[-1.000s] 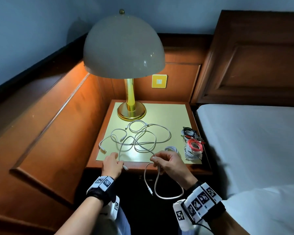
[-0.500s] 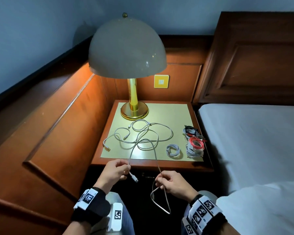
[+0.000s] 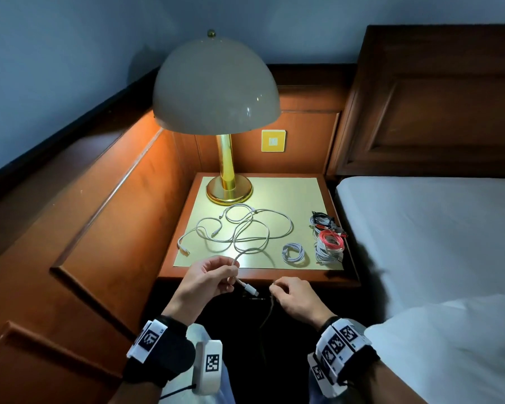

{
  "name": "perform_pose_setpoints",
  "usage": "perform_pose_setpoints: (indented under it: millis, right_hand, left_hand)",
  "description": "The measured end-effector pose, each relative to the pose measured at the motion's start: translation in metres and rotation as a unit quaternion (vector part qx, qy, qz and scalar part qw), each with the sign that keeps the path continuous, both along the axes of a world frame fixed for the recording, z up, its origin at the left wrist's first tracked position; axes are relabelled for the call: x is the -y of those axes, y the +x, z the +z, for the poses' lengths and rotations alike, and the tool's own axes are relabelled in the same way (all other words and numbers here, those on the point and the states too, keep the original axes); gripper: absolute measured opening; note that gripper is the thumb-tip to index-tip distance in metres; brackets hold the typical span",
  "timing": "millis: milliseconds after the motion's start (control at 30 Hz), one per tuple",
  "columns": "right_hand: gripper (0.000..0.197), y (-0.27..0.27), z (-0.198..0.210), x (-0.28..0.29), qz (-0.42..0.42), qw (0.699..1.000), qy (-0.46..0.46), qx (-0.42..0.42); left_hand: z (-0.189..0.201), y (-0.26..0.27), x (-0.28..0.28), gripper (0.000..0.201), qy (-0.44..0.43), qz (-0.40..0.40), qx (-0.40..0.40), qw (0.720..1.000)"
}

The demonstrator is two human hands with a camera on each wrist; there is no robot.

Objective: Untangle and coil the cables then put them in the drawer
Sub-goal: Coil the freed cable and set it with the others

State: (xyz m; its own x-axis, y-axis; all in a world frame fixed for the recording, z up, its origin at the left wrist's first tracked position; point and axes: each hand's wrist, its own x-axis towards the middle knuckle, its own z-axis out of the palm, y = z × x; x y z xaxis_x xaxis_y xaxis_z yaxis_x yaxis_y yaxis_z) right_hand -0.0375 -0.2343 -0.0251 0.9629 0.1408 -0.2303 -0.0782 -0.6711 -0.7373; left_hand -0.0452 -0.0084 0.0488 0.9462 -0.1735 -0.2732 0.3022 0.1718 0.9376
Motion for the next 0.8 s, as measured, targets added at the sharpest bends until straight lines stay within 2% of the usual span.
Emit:
perform_pose_setpoints:
  millis: [67,133,233,367,533,600,667,700,733,800]
  right_hand:
    - [0.021,0.001,0.004,0.001,-0.035,0.998,0.049,0.018]
    - [0.017,-0.001,0.01,0.0,-0.077,0.987,0.14,0.025]
    - [0.019,-0.009,0.03,-0.008,-0.046,0.963,0.266,-0.008]
    - [0.027,-0.017,0.046,-0.015,0.03,0.949,0.313,-0.026]
    - [0.021,-0.022,0.053,-0.014,0.029,0.93,0.366,-0.025]
    - [0.019,-0.023,0.057,-0.011,0.022,0.917,0.397,-0.037]
    - [0.023,-0.024,0.06,-0.01,0.017,0.893,0.445,-0.069]
    - [0.027,-0.024,0.061,-0.01,0.018,0.875,0.475,-0.092]
    - [0.031,-0.024,0.061,-0.011,0.019,0.853,0.509,-0.117]
    - [0.037,-0.026,0.062,-0.014,0.023,0.795,0.582,-0.17]
  left_hand:
    - [-0.001,0.0,0.002,0.011,0.017,-0.005,0.006,1.0]
    - [-0.003,0.0,0.006,0.009,0.025,-0.007,0.01,1.0]
    - [-0.005,0.001,0.015,0.001,0.019,-0.005,0.008,1.0]
    - [-0.005,0.001,0.029,0.005,0.007,-0.014,0.012,1.0]
    - [-0.006,0.003,0.031,0.014,0.015,-0.026,0.024,0.999]
    - [-0.008,0.004,0.029,0.014,0.073,-0.023,0.045,0.996]
    - [-0.013,0.006,0.027,0.011,0.189,-0.013,0.112,0.976]
    - [-0.015,0.005,0.027,0.018,0.23,-0.013,0.146,0.962]
    - [-0.015,0.003,0.029,0.026,0.251,-0.017,0.171,0.953]
    - [-0.014,-0.002,0.036,0.026,0.222,-0.018,0.188,0.957]
